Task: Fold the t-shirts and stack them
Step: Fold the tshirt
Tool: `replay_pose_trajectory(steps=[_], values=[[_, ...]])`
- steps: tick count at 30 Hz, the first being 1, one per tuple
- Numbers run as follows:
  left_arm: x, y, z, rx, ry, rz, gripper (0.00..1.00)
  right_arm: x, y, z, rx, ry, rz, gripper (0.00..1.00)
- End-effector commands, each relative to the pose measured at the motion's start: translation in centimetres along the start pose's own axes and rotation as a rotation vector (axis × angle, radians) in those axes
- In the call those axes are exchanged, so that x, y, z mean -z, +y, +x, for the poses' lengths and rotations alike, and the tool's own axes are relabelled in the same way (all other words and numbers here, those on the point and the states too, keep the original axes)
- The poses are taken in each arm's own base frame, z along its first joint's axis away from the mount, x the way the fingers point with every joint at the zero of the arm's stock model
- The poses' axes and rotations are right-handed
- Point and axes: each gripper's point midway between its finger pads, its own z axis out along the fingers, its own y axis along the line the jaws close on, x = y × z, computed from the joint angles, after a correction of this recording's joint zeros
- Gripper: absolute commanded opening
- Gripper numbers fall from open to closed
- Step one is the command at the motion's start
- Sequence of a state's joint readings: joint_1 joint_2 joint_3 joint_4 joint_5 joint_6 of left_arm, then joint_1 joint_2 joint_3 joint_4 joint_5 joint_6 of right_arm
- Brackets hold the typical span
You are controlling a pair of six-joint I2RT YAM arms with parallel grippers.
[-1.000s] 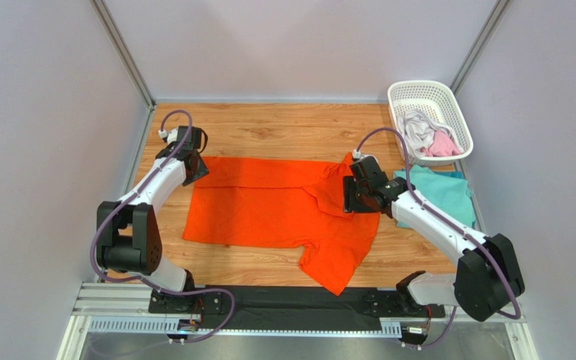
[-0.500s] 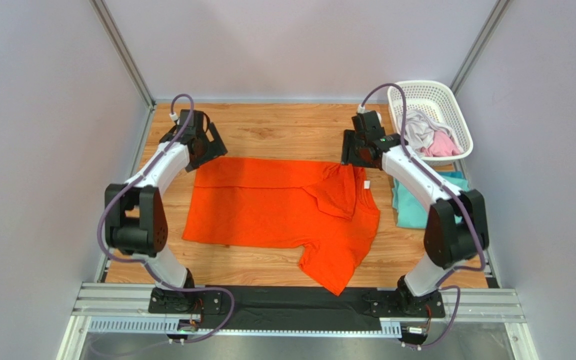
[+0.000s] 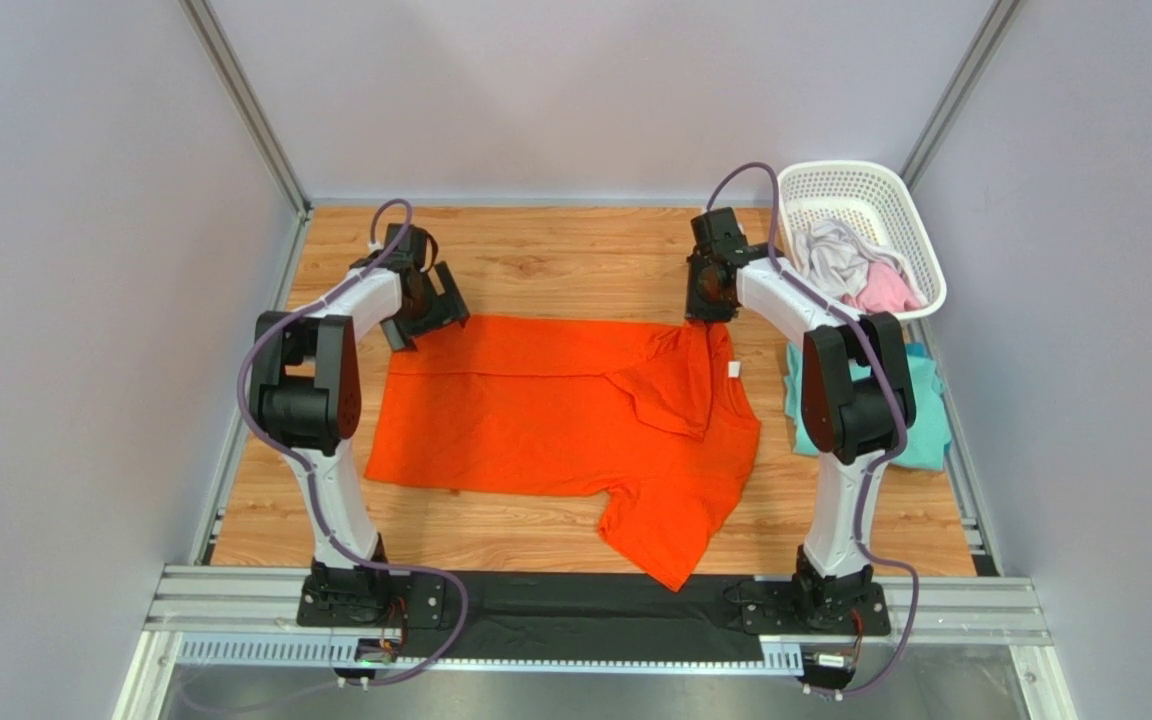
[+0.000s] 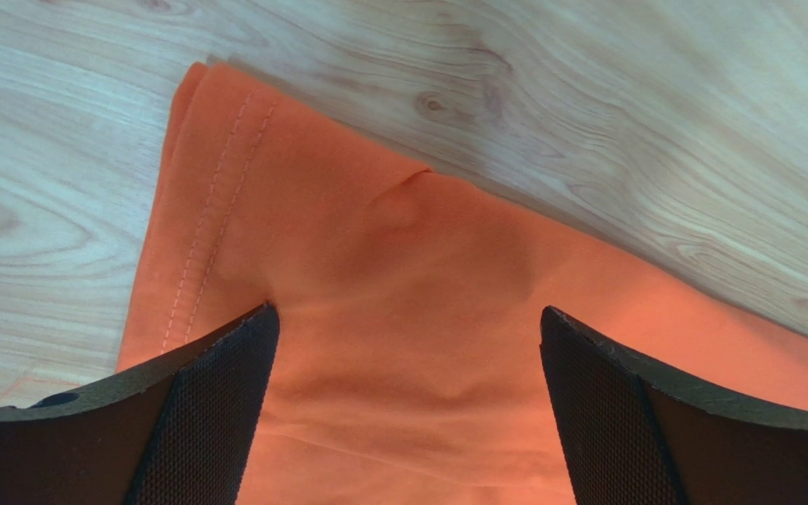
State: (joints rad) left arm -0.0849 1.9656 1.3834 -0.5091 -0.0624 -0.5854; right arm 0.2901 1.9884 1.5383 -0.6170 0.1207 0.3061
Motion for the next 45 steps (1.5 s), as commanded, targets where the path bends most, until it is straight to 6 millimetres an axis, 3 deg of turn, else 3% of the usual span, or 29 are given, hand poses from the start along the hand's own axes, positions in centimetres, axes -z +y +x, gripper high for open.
replay_pose_trajectory(steps=[1,5,7,9,14,18,20,23,26,30,33,40,41,42,45], values=[[-0.1,0.8,-0.4,0.044,-0.001,-0.032,1.0,-0.2,0.9,-2.3,-0.025,-0.059,-0.043,0.28],[-0.6,1.9,0.6,0.064,0.034,-0.083,1.0,-0.4,-0.4,-2.6,-0.12,-0.104,-0.021,0.15],[-0.7,2.5,1.0,0.067,0.043,-0.108,0.98,0.4,-1.4,-3.0,-0.196,-0.135,-0.024,0.08],[-0.6,2.6,1.1,0.07,0.046,-0.109,0.98,0.3,-2.5,-2.2,-0.235,-0.146,-0.027,0.04],[-0.5,2.7,1.2,0.074,0.051,-0.108,0.97,1.5,-3.7,-2.3,-0.278,-0.224,-0.084,0.06],[-0.6,2.8,1.4,0.083,0.06,-0.108,0.97,0.7,-5.8,-1.0,-0.346,-0.196,-0.116,0.08],[-0.6,2.8,1.4,0.086,0.061,-0.106,0.97,0.3,-6.7,-1.5,-0.35,-0.215,-0.127,0.08],[-0.6,2.9,1.5,0.084,0.065,-0.106,0.96,0.0,-6.1,-1.9,-0.324,-0.205,-0.198,0.12],[-0.5,3.0,1.5,0.085,0.068,-0.108,0.97,0.6,-4.2,-2.2,-0.271,-0.194,-0.316,0.16],[0.1,3.8,1.1,0.078,0.05,-0.149,0.99,2.3,-3.5,-3.5,-0.214,-0.243,-0.363,0.4],[0.5,4.1,0.7,0.071,0.033,-0.157,1.0,3.0,-3.4,-4.9,-0.196,-0.268,-0.356,0.49],[0.5,4.3,0.3,0.058,0.03,-0.154,1.0,0.9,-2.8,-5.3,-0.135,-0.191,-0.344,0.5],[0.5,4.2,0.2,0.055,0.03,-0.152,1.0,-0.2,-2.5,-4.5,-0.118,-0.152,-0.345,0.5],[0.5,4.2,0.3,0.055,0.031,-0.153,1.0,-0.1,-2.2,-5.3,-0.105,-0.161,-0.347,0.5],[0.4,4.4,0.2,0.054,0.032,-0.156,1.0,-1.9,-2.1,-4.2,-0.088,-0.096,-0.312,0.5]])
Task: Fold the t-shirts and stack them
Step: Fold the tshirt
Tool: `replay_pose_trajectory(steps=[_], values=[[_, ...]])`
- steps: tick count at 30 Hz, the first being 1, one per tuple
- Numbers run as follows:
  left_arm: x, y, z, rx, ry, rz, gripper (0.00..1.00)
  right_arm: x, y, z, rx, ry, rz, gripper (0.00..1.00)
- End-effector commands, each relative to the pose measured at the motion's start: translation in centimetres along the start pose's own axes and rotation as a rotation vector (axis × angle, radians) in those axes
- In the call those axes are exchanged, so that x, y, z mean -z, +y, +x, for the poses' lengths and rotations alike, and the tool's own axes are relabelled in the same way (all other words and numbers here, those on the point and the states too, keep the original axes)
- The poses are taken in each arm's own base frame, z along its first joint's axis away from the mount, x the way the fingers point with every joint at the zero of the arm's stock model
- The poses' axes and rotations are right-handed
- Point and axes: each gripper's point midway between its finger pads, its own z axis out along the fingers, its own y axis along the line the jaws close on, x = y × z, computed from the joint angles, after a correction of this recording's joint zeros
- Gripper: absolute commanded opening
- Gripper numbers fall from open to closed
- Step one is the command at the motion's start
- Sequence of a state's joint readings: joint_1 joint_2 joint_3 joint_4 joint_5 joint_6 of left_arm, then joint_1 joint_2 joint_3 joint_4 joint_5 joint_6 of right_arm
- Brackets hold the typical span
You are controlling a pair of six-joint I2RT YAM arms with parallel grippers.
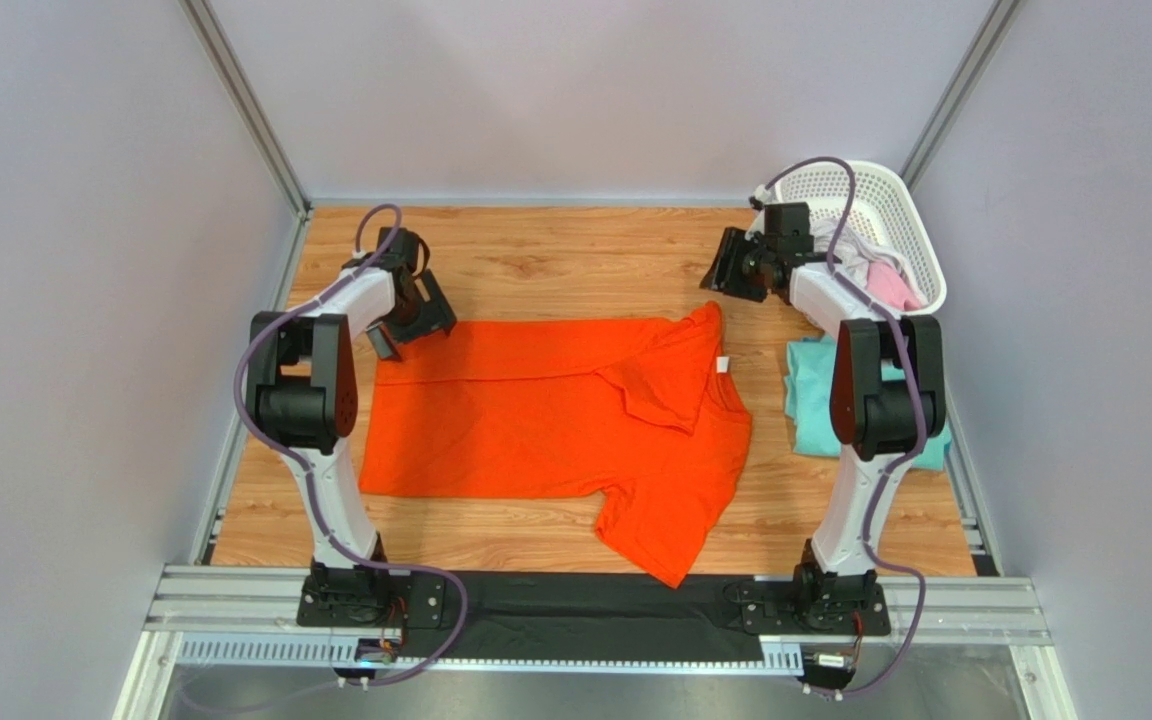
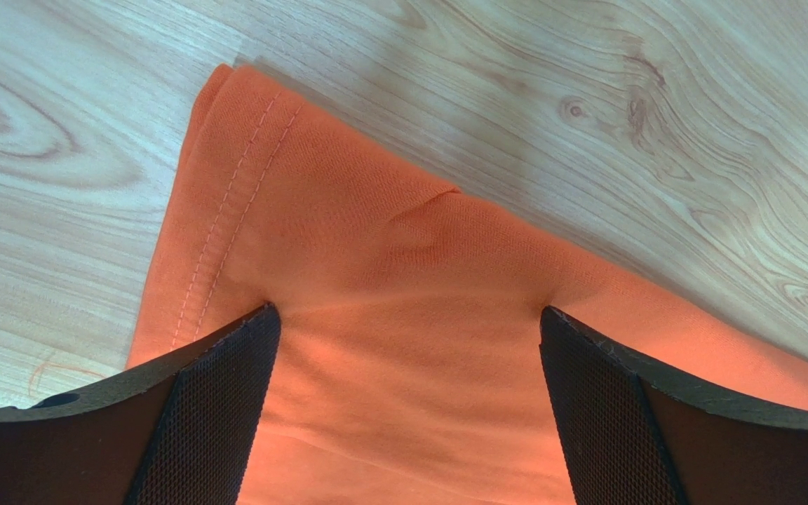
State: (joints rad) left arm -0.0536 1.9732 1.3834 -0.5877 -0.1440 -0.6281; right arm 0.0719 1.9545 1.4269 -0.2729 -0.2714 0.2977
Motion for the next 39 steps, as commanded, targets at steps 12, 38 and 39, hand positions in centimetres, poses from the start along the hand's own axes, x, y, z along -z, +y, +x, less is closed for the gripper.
replay_pose_trajectory(steps=[12,38,39], values=[[-0.3,2.7,0.5,0.014,0.032,-0.06,1.0,-2.2,-1.8,1.2,-0.064,0.044,0.162,0.04],[6.0,0.2,-4.5,0.025,-0.116,0.078,1.0,4.5,1.0,-4.8,-0.018,-0.105,0.168,0.67],[7.0,0.0,-5.1,0.02,-0.133,0.087,1.0,5.3,1.5,-4.6,-0.009,-0.099,0.155,0.71]])
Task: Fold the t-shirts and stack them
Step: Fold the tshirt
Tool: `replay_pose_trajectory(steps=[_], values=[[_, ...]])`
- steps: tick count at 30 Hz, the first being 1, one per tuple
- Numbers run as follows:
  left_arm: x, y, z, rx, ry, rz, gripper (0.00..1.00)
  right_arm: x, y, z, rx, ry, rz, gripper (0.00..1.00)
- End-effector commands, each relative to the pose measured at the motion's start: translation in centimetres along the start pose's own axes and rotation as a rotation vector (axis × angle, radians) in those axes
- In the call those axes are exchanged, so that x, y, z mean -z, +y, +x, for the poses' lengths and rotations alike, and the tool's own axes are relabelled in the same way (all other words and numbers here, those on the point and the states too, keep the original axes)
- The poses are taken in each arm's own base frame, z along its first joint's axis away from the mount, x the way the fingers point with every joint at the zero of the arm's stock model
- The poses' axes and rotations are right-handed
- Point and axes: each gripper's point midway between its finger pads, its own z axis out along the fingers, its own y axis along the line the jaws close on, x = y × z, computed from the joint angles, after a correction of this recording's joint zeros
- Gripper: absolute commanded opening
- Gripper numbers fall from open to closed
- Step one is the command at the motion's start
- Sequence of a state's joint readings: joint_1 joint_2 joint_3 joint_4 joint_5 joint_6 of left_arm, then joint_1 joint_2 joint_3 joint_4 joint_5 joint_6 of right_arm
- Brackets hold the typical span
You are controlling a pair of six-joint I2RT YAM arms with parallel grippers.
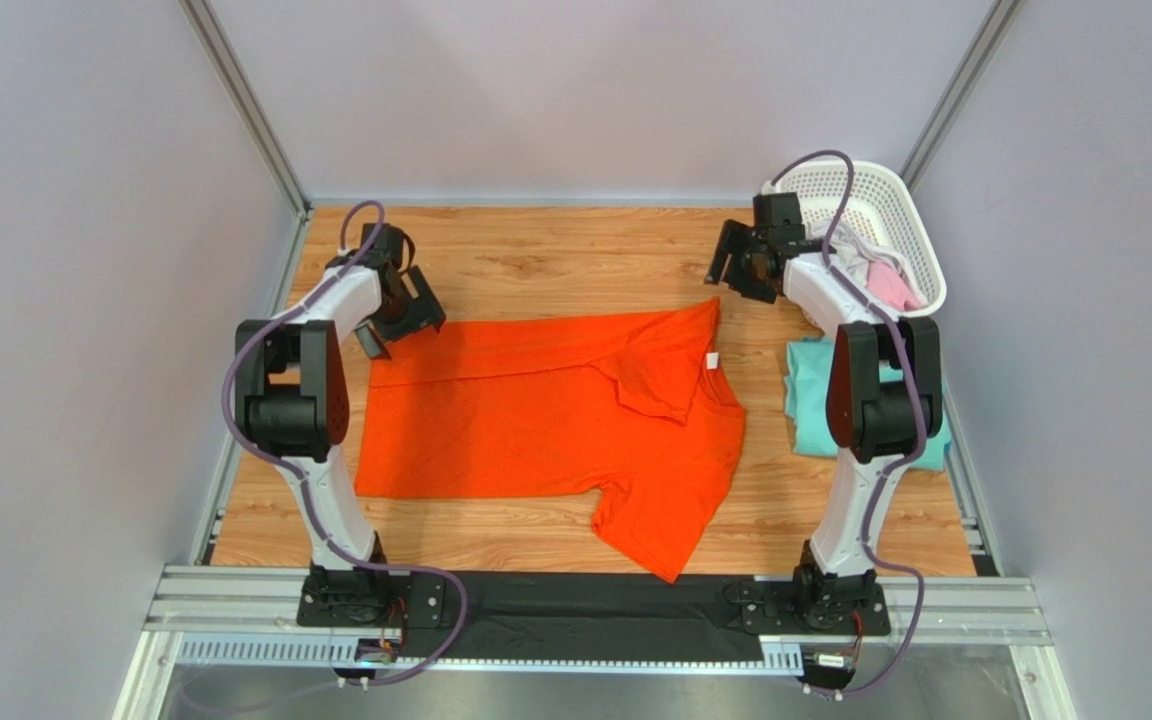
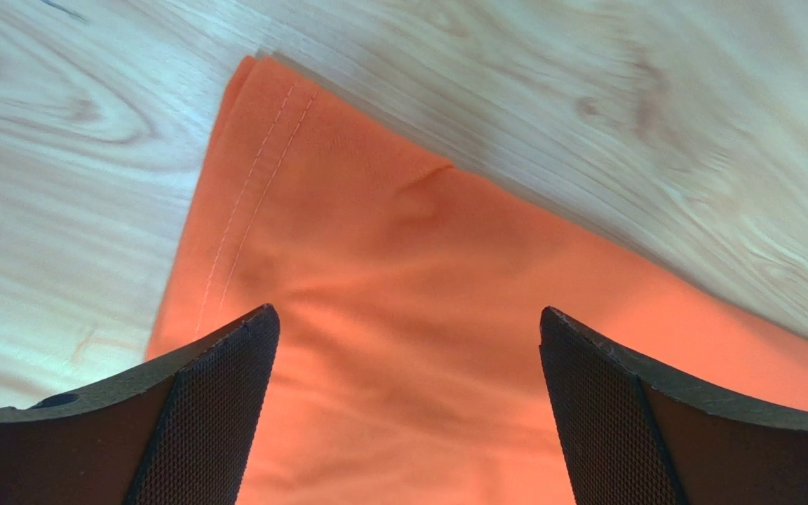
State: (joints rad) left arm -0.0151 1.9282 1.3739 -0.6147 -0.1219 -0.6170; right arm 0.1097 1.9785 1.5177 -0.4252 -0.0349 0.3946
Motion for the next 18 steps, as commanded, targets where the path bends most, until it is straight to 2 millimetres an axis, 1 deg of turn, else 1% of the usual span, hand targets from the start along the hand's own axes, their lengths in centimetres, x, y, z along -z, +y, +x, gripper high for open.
replay_pose_trajectory(steps=[1,2,3,4,5,6,7,8,9,10,11,12,13,14,15,16,17,18], values=[[7.6,-1.6,-5.1,-0.008,-0.163,0.096,1.0,8.1,3.7,-4.5,0.089,-0.131,-0.133,0.83],[8.4,-1.5,-5.2,-0.006,-0.172,0.102,1.0,8.9,4.2,-4.0,0.106,-0.125,-0.156,0.92],[9.2,-1.5,-5.3,-0.005,-0.184,0.109,1.0,9.4,4.3,-2.7,0.119,-0.1,-0.167,1.0],[10.5,-1.2,-5.0,0.002,-0.198,0.124,1.0,10.1,5.2,-1.4,0.155,-0.085,-0.191,1.0],[11.0,-1.0,-4.6,0.003,-0.201,0.131,1.0,11.7,6.0,-1.1,0.177,-0.106,-0.212,1.0],[11.6,-0.8,-4.2,0.005,-0.204,0.138,1.0,11.6,5.9,1.0,0.199,-0.071,-0.212,1.0],[12.1,-0.1,-3.0,0.015,-0.196,0.145,1.0,12.0,7.2,2.7,0.241,-0.053,-0.24,1.0],[12.3,0.3,-2.2,0.019,-0.19,0.146,1.0,12.4,7.9,3.6,0.261,-0.045,-0.259,1.0],[12.3,0.7,-1.2,0.026,-0.179,0.146,1.0,12.4,8.1,5.5,0.278,-0.014,-0.273,1.0],[12.2,1.7,0.8,0.031,-0.153,0.145,1.0,12.7,9.7,7.3,0.31,0.019,-0.32,1.0],[12.2,2.1,1.8,0.042,-0.145,0.149,1.0,12.6,10.2,8.3,0.334,0.035,-0.335,1.0],[12.0,2.5,2.7,0.047,-0.139,0.153,1.0,12.0,10.5,9.4,0.354,0.059,-0.337,1.0],[11.7,3.6,4.7,0.053,-0.123,0.149,1.0,11.9,11.5,10.6,0.393,0.073,-0.339,1.0],[11.6,3.8,5.2,0.062,-0.134,0.159,1.0,11.7,12.0,11.4,0.414,0.086,-0.34,1.0],[12.2,4.2,5.6,0.071,-0.16,0.169,1.0,11.2,12.5,12.2,0.428,0.106,-0.338,1.0],[11.4,5.1,7.2,0.075,-0.133,0.153,1.0,10.6,13.5,13.3,0.449,0.132,-0.345,1.0],[11.4,5.4,7.6,0.078,-0.137,0.152,1.0,10.1,13.9,14.0,0.457,0.152,-0.349,1.0],[11.9,5.7,7.9,0.085,-0.15,0.162,1.0,9.8,14.2,14.4,0.458,0.166,-0.346,1.0]])
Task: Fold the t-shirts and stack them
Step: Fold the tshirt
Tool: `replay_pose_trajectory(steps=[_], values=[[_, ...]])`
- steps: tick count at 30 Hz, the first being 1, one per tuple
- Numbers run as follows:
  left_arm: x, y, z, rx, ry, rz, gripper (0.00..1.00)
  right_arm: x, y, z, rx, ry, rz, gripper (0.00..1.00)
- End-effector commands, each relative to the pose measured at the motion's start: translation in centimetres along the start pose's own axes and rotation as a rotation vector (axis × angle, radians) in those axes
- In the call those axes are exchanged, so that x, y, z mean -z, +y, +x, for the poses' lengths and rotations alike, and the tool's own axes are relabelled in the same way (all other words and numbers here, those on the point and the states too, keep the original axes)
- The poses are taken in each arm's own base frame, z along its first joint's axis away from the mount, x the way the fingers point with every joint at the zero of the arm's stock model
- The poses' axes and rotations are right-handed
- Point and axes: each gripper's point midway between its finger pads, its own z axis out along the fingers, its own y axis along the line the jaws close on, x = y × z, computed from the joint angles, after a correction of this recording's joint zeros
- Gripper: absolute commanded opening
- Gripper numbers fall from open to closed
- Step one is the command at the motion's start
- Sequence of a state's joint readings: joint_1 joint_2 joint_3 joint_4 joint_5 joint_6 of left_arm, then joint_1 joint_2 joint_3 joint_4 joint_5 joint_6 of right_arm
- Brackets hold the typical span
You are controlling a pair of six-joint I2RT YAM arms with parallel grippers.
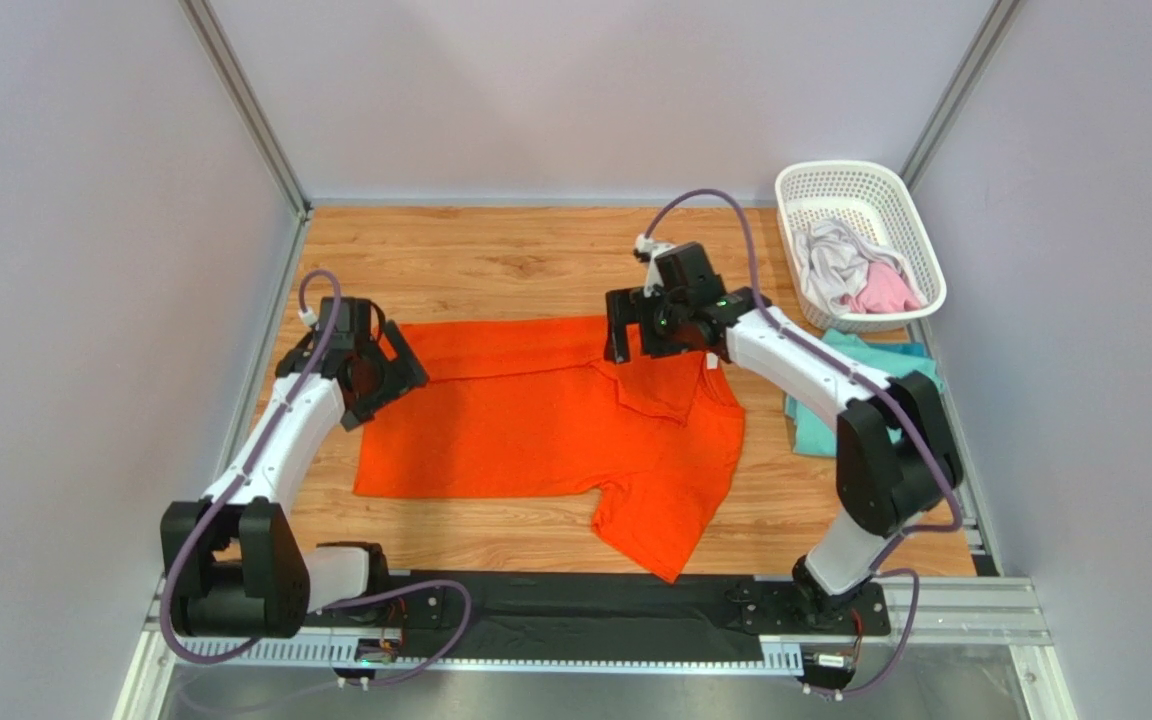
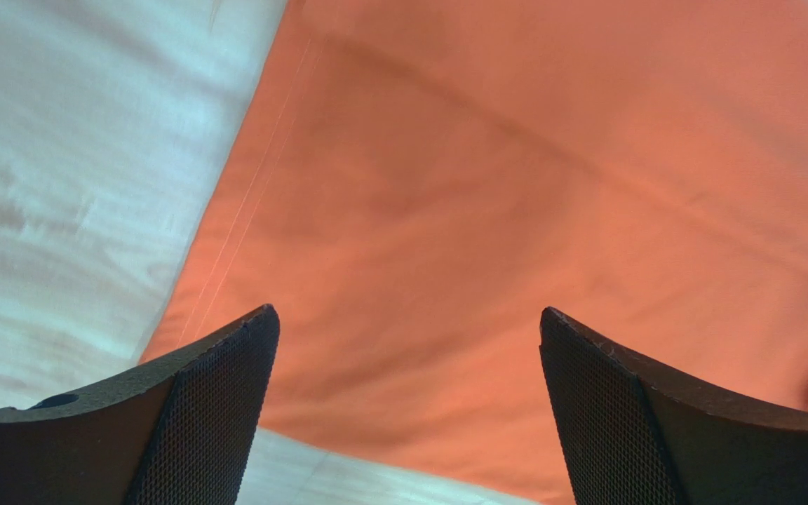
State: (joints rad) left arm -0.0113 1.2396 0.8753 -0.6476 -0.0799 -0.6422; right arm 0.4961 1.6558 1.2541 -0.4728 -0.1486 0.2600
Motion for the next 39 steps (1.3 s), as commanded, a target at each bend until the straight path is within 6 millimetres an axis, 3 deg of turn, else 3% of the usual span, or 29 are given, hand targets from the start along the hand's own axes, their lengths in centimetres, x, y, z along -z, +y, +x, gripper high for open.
replay_pose_trajectory(steps=[1,5,7,15,26,31,34,36,38,39], values=[[0.7,0.6,1.2,0.043,-0.024,0.032,1.0,-2.6,1.4,1.4,0.044,0.065,-0.002,1.0],[0.6,3.1,4.2,0.084,0.024,-0.043,1.0,-4.9,1.8,2.6,0.06,0.119,0.03,1.0],[0.5,3.7,4.7,0.114,0.011,-0.061,1.0,-5.7,2.6,3.4,0.064,0.145,0.005,1.0],[0.8,4.6,4.8,0.142,-0.035,-0.075,1.0,-7.6,4.3,5.3,0.141,0.19,-0.024,1.0],[2.0,5.2,6.2,0.207,-0.004,-0.092,1.0,-7.8,3.6,9.0,0.167,0.263,0.035,1.0],[2.4,6.8,6.9,0.255,-0.027,-0.152,1.0,-7.0,3.6,8.3,0.183,0.244,0.042,1.0],[2.1,7.8,8.0,0.294,-0.013,-0.194,1.0,-5.4,3.8,6.1,0.178,0.173,0.067,1.0],[1.9,8.3,8.7,0.302,-0.003,-0.209,1.0,-3.3,4.0,4.1,0.166,0.095,0.083,1.0],[1.7,8.9,9.2,0.317,-0.001,-0.239,1.0,-1.8,3.6,3.2,0.12,0.04,0.124,1.0],[1.5,9.8,9.3,0.318,-0.019,-0.278,1.0,-0.1,3.6,2.8,0.104,-0.005,0.12,1.0]])
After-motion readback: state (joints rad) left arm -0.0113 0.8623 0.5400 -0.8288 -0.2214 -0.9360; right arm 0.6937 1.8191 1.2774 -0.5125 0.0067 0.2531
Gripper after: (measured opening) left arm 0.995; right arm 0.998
